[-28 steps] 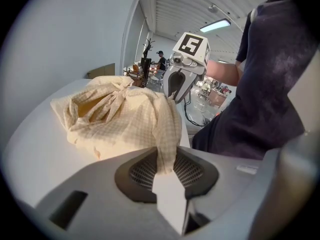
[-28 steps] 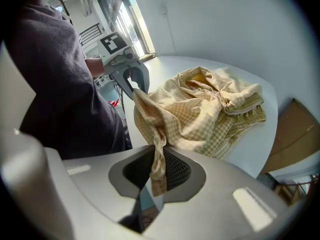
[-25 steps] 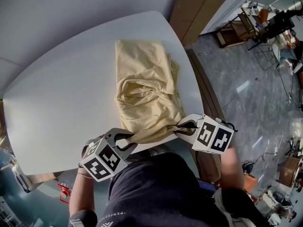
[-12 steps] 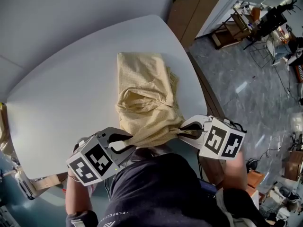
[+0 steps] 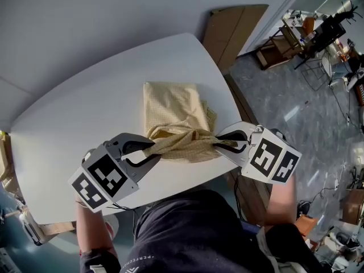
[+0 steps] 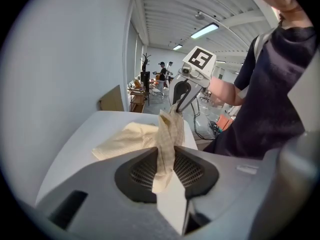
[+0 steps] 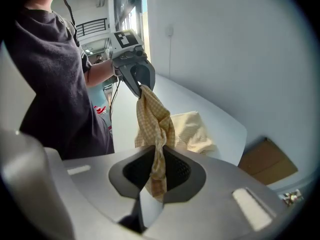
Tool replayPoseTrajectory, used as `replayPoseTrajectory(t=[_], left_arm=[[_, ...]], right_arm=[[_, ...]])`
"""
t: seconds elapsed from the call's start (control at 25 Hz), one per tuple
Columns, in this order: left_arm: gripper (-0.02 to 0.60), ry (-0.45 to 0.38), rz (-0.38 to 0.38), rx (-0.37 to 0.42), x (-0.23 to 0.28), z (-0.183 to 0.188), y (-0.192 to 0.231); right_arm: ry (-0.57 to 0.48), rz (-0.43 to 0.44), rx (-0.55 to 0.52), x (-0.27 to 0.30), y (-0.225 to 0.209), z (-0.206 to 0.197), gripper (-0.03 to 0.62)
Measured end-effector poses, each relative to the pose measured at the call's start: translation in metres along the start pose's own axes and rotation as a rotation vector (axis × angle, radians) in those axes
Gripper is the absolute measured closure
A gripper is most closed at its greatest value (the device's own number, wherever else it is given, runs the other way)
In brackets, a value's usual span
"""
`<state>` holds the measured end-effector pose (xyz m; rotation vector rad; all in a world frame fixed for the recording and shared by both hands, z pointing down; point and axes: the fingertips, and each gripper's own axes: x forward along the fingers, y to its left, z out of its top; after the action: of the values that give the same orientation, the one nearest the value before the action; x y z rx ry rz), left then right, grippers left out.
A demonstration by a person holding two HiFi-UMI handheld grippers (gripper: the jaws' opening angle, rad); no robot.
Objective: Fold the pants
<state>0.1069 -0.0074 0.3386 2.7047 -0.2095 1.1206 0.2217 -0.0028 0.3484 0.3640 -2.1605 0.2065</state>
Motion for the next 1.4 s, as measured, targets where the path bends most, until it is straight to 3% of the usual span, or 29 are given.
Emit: replayPoseTrajectory(t=[0.32, 0.68, 0.88, 1.12, 1.24, 1.4], left_arm=[[0.494, -0.011, 0.077, -0.141, 0.02, -0.001, 0.079], [0.482, 0.014, 0.182, -0.265, 0.054, -0.016, 0.14], [0.472, 0.051, 0.225, -0.299, 0.069, -0.026, 0.156], [0.454, 0.036, 0.254, -0.384, 0.08, -0.037, 0.173], [0.451, 0.045, 0.286, -0.386, 0.084, -0.04, 0.177], [0.446, -0.021, 0.371, -0.388, 0.067, -0.029, 0.191]], right_arm=[[-0.049, -0.032, 0.053, 0.031, -0.075, 0.011, 0.554], [-0.034, -0.107, 0.069, 0.072, -0.127, -0.002, 0.547], [-0.033, -0.124, 0.067, 0.089, -0.139, -0.01, 0.545], [-0.044, -0.107, 0.105, 0.105, -0.148, -0.018, 0.533], [-0.048, -0.121, 0.121, 0.109, -0.151, -0.022, 0.53], [-0.133, -0.171, 0.179, 0.095, -0.164, -0.014, 0.496]])
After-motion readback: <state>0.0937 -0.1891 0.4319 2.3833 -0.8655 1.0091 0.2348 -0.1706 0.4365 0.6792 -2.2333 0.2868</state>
